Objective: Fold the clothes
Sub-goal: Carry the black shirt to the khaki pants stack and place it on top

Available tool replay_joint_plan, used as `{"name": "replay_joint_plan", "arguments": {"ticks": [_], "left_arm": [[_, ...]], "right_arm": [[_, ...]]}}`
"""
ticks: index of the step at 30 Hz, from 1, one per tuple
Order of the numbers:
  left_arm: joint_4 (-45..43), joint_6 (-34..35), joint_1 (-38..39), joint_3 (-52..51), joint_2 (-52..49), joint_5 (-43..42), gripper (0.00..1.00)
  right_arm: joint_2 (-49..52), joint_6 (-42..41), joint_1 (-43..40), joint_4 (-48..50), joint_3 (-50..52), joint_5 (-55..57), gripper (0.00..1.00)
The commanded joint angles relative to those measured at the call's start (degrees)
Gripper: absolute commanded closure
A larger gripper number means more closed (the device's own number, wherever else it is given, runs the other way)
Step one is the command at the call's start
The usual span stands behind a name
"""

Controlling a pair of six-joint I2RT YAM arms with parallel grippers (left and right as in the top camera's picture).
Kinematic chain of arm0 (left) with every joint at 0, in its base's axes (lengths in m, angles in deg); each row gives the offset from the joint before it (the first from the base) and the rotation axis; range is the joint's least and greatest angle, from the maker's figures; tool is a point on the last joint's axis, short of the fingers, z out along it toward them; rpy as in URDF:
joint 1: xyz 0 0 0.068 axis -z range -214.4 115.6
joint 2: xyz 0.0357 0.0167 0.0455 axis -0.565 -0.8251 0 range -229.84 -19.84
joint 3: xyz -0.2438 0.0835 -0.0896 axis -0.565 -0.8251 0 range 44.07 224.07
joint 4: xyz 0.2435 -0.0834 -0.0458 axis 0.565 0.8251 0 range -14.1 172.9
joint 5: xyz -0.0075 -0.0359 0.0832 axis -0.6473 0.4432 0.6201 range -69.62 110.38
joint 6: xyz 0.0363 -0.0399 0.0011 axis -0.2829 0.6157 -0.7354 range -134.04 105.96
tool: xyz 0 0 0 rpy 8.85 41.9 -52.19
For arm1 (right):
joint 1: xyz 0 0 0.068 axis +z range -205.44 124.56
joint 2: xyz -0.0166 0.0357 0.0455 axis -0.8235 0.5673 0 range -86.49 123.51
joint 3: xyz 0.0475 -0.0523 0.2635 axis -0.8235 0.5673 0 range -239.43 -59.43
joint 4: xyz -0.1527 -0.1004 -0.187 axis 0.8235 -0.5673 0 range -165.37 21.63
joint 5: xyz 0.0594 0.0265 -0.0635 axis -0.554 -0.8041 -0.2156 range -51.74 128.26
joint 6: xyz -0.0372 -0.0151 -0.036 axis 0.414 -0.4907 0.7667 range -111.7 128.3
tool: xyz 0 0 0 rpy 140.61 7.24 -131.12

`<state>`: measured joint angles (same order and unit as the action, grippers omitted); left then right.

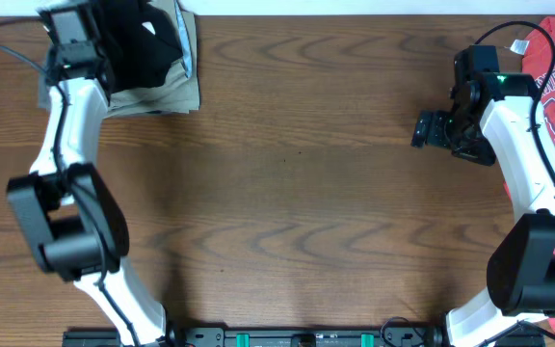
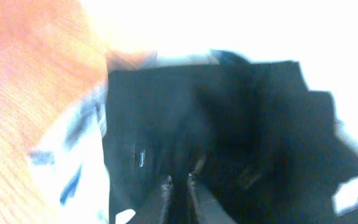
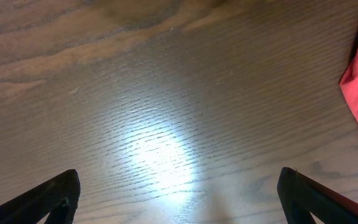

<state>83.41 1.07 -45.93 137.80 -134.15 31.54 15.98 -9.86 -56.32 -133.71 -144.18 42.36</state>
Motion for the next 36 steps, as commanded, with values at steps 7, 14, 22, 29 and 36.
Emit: {"name": "replay_joint_plan", "arguments": {"ticks": [7,14,22,29,36], "left_arm": [[-6.43,0.00,0.09,0.20,0.57,0.87,0.84],[-13.44,0.00,0.28,0.22,-10.25,0.83,0.69],[-13.79,-6.32,0.63,0.22,-17.73,-1.84,0.51],[-9.38,-7.80,0.63,0.22,-11.02,-1.46,0.14],[-3.15,-6.88,0.92,0.22,4.28,-1.53,0.02]], "right_arm": [[-1.01,0.85,0.15,-0.02,-0.59,0.17,0.01],[-1.01,0.85,0.15,-0.02,-0.59,0.17,0.01],[-1.01,0.85,0.15,0.00,-0.59,0.17,0.01],[-1.01,0.85,0.15,-0.02,-0.59,0.17,0.01],[-1.01,0.85,0.15,-0.02,-0.59,0.17,0.01]]}}
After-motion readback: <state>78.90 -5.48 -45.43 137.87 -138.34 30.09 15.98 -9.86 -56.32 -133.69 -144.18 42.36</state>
